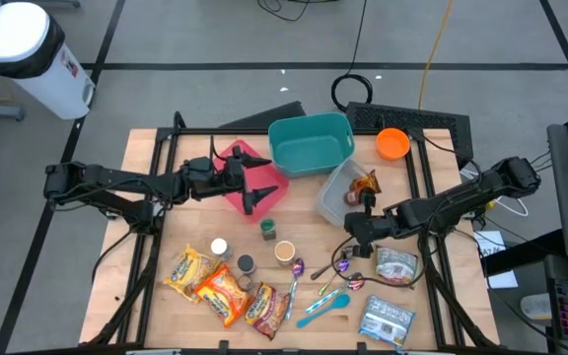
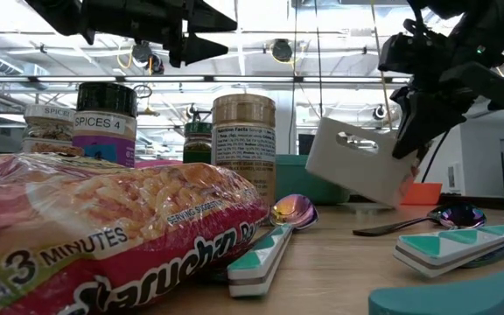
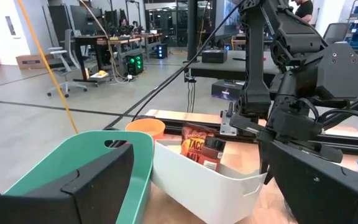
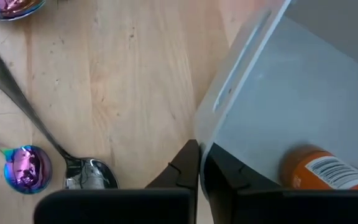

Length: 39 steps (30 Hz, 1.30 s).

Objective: Pick & Place Food Item
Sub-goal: Put the green spice bottle into the gray bin

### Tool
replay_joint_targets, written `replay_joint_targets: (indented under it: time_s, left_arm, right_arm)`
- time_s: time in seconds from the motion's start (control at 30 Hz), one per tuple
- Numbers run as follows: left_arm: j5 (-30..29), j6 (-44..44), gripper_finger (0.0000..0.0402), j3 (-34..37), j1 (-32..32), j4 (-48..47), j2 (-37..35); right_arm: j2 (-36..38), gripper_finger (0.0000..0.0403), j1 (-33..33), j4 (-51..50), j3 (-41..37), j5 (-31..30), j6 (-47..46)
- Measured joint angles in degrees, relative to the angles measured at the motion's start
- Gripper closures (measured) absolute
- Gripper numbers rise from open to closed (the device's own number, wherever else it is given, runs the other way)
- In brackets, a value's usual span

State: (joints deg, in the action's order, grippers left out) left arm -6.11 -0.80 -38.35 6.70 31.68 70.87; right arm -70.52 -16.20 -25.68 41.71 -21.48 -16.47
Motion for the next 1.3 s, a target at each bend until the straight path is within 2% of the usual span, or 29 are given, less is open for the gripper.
replay_joint_targets:
  time_s: [0.23, 0.47, 0.7, 0.9, 1.13, 1.3]
  left_arm:
    - [0.00, 0.02, 0.0029, 0.00, 0.00, 0.11, 0.00]
    - [-0.03, 0.02, 0.0025, -0.01, 0.00, 1.11, 0.00]
    - [-0.07, -0.14, 0.0031, -0.02, 0.04, 1.54, 0.00]
    - [-0.07, -0.15, 0.0020, -0.02, 0.04, 1.53, 0.00]
    - [-0.07, -0.17, 0.0025, -0.02, 0.04, 1.55, 0.00]
    - [-0.07, -0.20, 0.0031, -0.02, 0.04, 1.55, 0.00]
  right_arm:
    - [0.00, 0.0400, 0.01, -0.11, 0.00, 2.38, 0.39]
    - [0.04, 0.0399, 0.12, -2.58, -0.02, 9.22, 0.61]
    - [0.20, 0.0399, 0.14, -6.15, 0.19, 13.34, 0.20]
    - [0.21, 0.0399, 0.46, -10.62, 0.72, 15.54, 0.15]
    - [-0.08, 0.0399, 0.49, -21.18, 5.92, 16.79, 0.22]
    - [-0.09, 0.0399, 0.69, -22.20, 7.15, 16.68, 1.41]
